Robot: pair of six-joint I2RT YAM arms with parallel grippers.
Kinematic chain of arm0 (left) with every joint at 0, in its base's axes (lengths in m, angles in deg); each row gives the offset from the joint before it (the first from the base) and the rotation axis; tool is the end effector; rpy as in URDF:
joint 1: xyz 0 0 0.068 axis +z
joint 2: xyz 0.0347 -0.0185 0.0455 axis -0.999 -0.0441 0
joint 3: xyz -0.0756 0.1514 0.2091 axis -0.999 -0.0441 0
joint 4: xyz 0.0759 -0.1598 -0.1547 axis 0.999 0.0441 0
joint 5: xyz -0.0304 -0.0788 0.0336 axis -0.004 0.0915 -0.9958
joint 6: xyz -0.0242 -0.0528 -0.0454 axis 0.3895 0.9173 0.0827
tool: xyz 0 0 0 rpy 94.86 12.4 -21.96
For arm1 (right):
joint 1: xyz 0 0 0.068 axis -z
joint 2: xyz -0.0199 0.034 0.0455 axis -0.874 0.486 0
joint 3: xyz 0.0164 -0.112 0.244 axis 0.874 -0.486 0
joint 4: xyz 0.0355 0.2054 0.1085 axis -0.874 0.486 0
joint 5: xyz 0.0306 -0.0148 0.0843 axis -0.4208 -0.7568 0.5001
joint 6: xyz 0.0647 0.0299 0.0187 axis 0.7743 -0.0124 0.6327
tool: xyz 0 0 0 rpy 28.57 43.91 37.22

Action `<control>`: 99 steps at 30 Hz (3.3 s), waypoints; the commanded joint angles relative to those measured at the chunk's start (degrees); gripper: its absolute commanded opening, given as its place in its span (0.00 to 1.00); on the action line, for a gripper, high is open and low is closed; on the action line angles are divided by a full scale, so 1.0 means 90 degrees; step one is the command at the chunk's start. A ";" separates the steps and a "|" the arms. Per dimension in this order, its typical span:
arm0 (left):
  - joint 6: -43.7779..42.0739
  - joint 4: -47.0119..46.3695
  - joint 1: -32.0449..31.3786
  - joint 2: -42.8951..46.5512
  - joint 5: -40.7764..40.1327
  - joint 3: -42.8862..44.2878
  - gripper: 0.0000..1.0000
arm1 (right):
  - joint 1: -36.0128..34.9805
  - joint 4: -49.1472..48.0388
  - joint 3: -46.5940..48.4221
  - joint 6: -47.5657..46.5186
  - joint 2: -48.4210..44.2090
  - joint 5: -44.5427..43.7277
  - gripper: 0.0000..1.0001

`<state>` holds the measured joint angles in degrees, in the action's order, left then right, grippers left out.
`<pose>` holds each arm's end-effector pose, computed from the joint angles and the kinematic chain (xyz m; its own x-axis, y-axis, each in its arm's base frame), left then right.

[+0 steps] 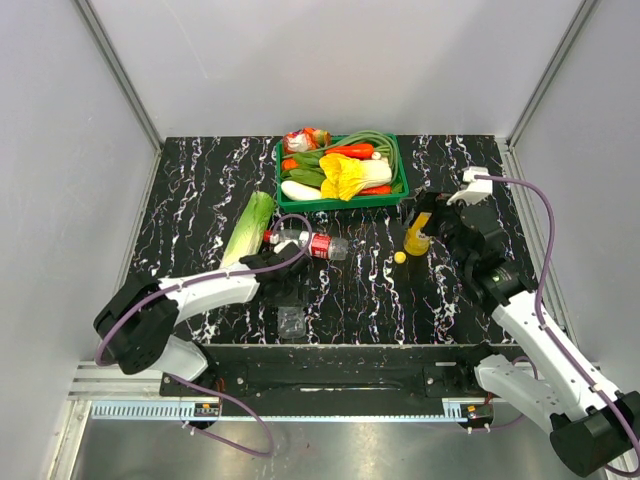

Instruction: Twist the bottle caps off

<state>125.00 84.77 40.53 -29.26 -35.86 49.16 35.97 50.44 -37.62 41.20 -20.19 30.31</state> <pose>0.1713 -0.1672 0.1549 -0.9325 -0.0238 -0.3603 0.0215 0.9924 -0.1213 0.1911 0.0739 0.3377 -0.1837 0.2442 -0.9522 -0.1649 0.9472 0.2748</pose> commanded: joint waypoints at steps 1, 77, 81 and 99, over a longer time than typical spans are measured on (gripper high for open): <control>-0.0684 -0.0715 -0.0029 0.0311 0.0268 -0.0002 0.63 | 0.0018 0.0159 0.0516 0.0019 -0.0031 0.0381 1.00; -0.3146 -0.2200 -0.0634 0.3729 0.2797 0.0877 0.99 | -0.0372 -0.3180 0.0331 0.2666 0.0771 0.5637 0.00; -0.3175 -0.2268 -0.0625 0.3661 0.2944 0.0769 0.99 | -0.0372 -0.3209 0.0331 0.2636 0.0634 0.5616 0.00; -0.3263 -0.2414 -0.0625 0.3124 0.3452 0.0750 0.68 | -0.0372 -0.2868 0.0419 0.2548 0.0536 0.5373 0.00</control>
<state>96.11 66.92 34.91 -1.35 -6.09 55.90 33.07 23.67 -34.76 65.64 -14.12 81.47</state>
